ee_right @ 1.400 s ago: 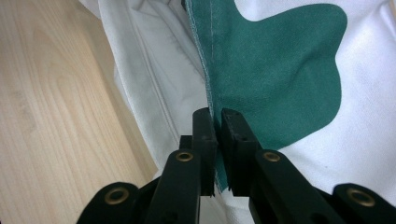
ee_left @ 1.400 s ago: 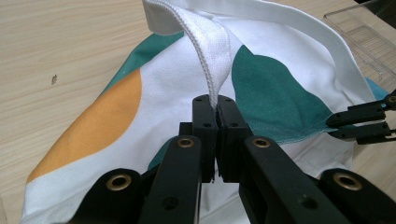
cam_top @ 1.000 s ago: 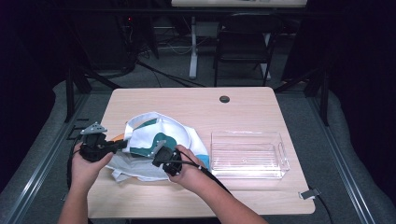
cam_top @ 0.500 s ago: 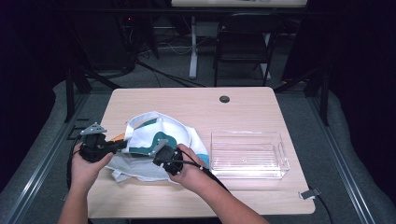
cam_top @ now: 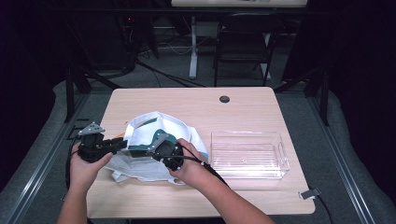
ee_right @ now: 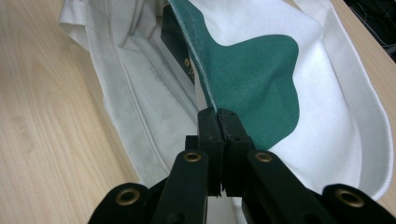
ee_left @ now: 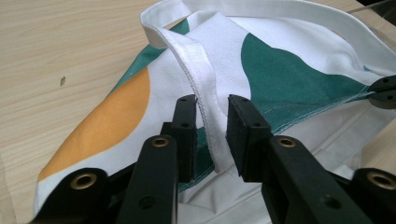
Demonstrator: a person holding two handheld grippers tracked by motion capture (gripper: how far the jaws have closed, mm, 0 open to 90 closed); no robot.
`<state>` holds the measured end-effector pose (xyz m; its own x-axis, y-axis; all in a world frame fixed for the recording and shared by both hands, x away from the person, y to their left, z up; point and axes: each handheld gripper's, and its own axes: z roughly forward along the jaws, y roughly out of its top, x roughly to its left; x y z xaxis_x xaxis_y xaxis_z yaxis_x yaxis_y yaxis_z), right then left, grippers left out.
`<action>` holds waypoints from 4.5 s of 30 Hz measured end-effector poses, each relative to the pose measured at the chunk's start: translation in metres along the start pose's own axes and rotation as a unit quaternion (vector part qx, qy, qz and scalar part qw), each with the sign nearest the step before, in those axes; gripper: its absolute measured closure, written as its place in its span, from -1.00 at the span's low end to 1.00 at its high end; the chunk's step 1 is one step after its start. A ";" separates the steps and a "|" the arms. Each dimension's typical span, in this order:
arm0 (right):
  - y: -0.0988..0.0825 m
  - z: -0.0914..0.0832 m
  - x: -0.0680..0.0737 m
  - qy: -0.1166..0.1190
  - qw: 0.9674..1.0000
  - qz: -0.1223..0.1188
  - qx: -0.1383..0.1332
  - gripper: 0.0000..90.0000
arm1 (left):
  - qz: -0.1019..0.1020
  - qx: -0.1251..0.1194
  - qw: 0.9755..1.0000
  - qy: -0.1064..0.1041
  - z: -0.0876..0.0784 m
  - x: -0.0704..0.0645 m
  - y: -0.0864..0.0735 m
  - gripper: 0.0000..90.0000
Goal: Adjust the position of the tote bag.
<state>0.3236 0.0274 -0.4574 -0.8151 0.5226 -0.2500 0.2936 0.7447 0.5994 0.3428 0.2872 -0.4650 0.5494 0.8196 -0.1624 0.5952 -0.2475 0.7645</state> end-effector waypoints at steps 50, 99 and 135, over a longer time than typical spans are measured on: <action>0.034 -0.019 -0.026 -0.027 1.000 0.001 -0.010 0.99 | 0.033 -0.037 0.998 0.024 -0.032 0.007 -0.005 0.07; 0.039 -0.019 -0.036 -0.036 0.999 0.018 -0.020 0.99 | 0.073 0.016 0.994 0.083 -0.003 0.021 -0.027 0.55; 0.041 -0.014 -0.043 -0.062 0.997 0.031 -0.035 0.99 | 0.081 -0.008 0.993 0.088 0.002 0.015 -0.021 0.96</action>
<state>0.3638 0.0295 -0.4116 -0.7264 0.6181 -0.3006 0.3030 0.6806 0.6671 0.3398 0.3038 -0.4851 0.5245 0.8482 0.0737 0.4984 -0.3760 0.7812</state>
